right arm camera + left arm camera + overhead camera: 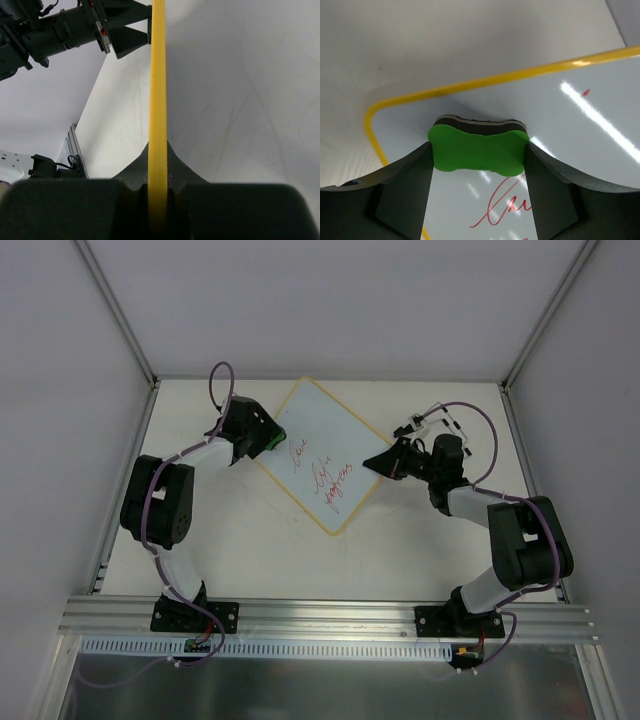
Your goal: Erase the whiteboard
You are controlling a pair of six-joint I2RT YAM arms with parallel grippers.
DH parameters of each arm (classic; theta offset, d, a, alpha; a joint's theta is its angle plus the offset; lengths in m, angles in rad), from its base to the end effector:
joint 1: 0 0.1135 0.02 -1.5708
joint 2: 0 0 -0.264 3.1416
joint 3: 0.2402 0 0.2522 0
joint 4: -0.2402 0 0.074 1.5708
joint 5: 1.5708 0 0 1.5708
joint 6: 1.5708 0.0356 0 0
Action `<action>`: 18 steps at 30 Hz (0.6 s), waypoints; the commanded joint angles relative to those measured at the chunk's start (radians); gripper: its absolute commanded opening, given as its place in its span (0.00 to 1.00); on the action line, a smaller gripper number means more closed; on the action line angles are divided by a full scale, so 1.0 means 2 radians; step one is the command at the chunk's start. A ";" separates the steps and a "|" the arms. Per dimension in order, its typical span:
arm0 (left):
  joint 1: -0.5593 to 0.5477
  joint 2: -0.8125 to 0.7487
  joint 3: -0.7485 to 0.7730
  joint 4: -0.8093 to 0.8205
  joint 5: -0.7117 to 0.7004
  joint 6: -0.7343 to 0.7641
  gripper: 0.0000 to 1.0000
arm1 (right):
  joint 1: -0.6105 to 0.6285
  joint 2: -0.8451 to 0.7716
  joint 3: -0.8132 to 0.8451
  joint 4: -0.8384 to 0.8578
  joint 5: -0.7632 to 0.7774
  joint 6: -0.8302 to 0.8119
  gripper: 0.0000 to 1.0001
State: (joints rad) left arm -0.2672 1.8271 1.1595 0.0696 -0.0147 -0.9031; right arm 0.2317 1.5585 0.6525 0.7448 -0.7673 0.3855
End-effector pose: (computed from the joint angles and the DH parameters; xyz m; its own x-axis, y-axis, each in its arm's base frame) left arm 0.3927 -0.1070 0.2026 -0.5343 -0.6678 -0.5182 -0.2702 0.7159 -0.6439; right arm 0.2994 0.0960 0.2057 -0.4577 0.1701 -0.8727 -0.7124 0.5172 0.4744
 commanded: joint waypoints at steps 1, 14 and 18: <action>-0.037 0.011 -0.035 -0.017 0.050 -0.019 0.10 | 0.022 -0.007 0.004 0.000 -0.049 -0.075 0.00; -0.085 -0.010 -0.041 -0.003 0.025 -0.021 0.10 | 0.029 -0.004 0.003 0.003 -0.051 -0.073 0.00; -0.062 -0.024 -0.018 -0.004 0.025 -0.025 0.10 | 0.031 -0.005 0.000 0.003 -0.050 -0.074 0.00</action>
State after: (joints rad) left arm -0.3843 1.7992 1.1038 0.1146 -0.0326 -0.9493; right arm 0.2314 1.5585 0.6525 0.7582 -0.7212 0.3931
